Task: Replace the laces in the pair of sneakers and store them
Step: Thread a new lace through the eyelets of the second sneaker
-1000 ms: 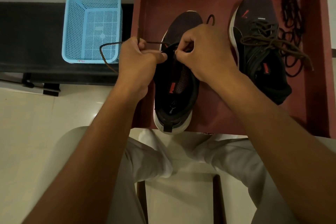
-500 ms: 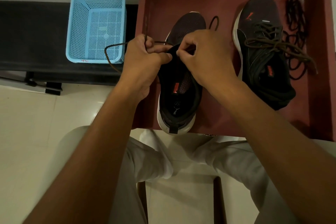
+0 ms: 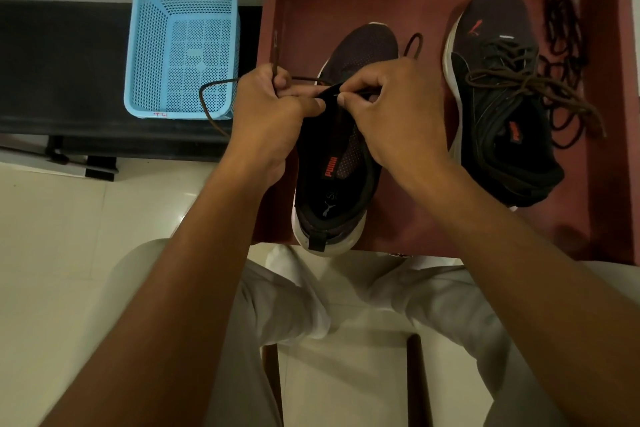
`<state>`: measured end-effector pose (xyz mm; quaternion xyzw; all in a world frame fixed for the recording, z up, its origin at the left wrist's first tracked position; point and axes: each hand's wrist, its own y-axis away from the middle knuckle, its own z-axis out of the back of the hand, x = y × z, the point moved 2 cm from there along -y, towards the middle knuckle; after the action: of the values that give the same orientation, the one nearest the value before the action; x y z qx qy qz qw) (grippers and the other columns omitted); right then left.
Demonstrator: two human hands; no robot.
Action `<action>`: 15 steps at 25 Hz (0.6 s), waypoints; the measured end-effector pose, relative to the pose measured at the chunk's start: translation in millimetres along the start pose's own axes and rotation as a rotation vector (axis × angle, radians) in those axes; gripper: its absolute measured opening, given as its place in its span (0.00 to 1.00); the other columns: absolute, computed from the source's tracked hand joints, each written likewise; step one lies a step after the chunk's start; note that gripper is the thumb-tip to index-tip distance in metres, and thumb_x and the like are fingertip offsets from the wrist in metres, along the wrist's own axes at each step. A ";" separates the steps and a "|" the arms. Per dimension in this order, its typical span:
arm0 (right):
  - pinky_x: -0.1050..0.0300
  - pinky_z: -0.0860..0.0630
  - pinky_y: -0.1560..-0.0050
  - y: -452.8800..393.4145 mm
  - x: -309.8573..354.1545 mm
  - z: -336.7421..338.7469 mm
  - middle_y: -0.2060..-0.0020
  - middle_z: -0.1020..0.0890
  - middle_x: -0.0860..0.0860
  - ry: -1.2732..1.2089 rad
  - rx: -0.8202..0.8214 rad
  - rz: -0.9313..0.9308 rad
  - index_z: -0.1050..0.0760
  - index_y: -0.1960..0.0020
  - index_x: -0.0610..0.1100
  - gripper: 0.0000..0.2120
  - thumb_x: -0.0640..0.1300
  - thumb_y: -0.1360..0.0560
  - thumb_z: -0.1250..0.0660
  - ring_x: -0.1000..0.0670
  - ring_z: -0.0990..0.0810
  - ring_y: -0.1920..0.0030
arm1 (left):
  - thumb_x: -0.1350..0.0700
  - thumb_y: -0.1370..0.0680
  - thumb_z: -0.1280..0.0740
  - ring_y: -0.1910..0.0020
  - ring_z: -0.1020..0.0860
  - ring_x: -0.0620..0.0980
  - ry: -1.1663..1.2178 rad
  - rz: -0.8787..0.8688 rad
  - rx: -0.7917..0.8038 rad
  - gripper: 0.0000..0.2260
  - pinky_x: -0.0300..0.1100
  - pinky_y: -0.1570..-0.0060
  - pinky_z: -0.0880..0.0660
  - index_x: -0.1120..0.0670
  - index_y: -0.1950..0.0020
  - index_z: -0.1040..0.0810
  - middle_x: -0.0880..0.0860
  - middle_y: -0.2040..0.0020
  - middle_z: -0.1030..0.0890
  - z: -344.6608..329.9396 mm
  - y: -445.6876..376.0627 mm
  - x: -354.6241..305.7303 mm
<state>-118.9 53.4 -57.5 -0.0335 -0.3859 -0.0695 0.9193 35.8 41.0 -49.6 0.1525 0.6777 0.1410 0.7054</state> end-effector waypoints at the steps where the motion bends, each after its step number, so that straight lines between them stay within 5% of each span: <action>1: 0.72 0.26 0.59 0.8 0.1 -0.7 0.60 0.15 0.60 -0.009 -0.009 -0.005 0.13 0.51 0.53 0.03 0.48 0.24 0.26 0.61 0.19 0.61 | 0.74 0.27 0.31 0.51 0.13 0.57 0.007 0.009 0.002 0.20 0.56 0.44 0.17 0.54 0.55 0.37 0.61 0.51 0.13 0.1 0.2 -0.2; 11: 0.74 0.34 0.58 3.3 -4.2 -10.9 0.59 0.16 0.55 0.031 -0.128 0.068 0.14 0.55 0.48 0.03 0.44 0.25 0.26 0.60 0.24 0.61 | 0.73 0.28 0.30 0.50 0.14 0.57 0.002 0.025 -0.041 0.19 0.55 0.43 0.18 0.53 0.58 0.36 0.63 0.51 0.14 -1.7 -2.8 5.1; 15: 0.58 0.24 0.51 4.0 -6.1 -13.6 0.57 0.16 0.53 0.086 -0.076 0.120 0.14 0.54 0.49 0.02 0.45 0.24 0.26 0.55 0.22 0.55 | 0.73 0.27 0.30 0.50 0.13 0.56 -0.006 0.018 -0.037 0.19 0.52 0.45 0.17 0.53 0.58 0.35 0.61 0.52 0.13 -2.9 -2.6 5.7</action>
<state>-113.0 56.4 -71.4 -0.0885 -0.3405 -0.0306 0.9356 33.1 41.0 -56.0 0.1459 0.6714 0.1594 0.7089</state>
